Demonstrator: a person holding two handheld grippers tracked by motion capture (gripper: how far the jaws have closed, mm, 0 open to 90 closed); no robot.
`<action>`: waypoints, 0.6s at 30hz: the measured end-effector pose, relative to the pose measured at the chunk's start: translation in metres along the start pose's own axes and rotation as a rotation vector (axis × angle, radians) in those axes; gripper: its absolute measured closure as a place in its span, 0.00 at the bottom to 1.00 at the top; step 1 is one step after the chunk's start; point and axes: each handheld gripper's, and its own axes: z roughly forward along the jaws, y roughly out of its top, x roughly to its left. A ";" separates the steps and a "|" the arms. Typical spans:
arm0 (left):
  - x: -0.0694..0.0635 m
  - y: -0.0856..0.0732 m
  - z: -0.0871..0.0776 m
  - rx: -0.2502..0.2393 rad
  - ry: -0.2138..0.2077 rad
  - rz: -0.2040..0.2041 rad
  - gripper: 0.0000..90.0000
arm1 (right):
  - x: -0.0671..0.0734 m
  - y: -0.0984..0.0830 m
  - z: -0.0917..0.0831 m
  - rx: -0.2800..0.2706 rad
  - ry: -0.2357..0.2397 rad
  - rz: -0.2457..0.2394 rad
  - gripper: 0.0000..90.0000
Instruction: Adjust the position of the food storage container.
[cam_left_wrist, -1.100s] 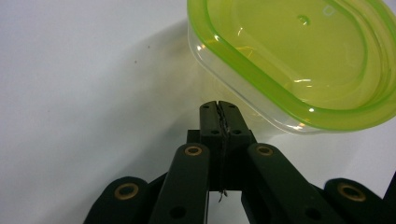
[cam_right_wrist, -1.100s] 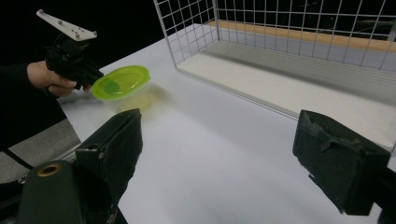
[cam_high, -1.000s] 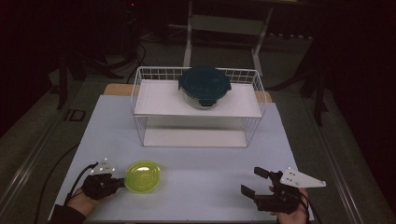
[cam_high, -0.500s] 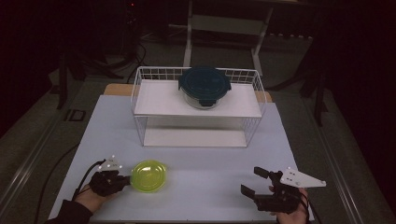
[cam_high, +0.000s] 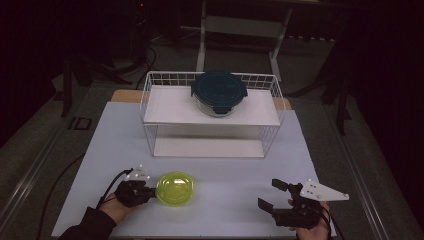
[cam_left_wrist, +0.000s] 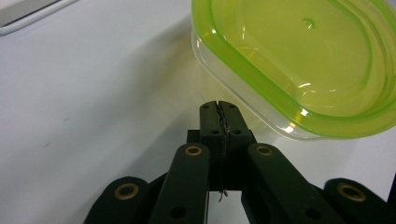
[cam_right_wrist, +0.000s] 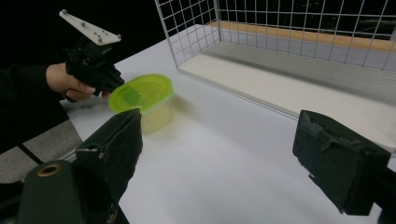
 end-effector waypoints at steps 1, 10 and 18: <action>-0.001 0.002 0.002 0.000 -0.004 0.001 0.99 | 0.000 0.000 0.000 0.001 -0.001 -0.001 0.17; -0.012 0.015 0.019 0.003 -0.032 0.017 0.99 | -0.001 0.000 0.000 -0.001 0.001 0.003 0.17; -0.020 0.027 0.032 0.010 -0.054 0.036 0.99 | -0.001 -0.001 0.000 0.000 0.002 0.003 0.17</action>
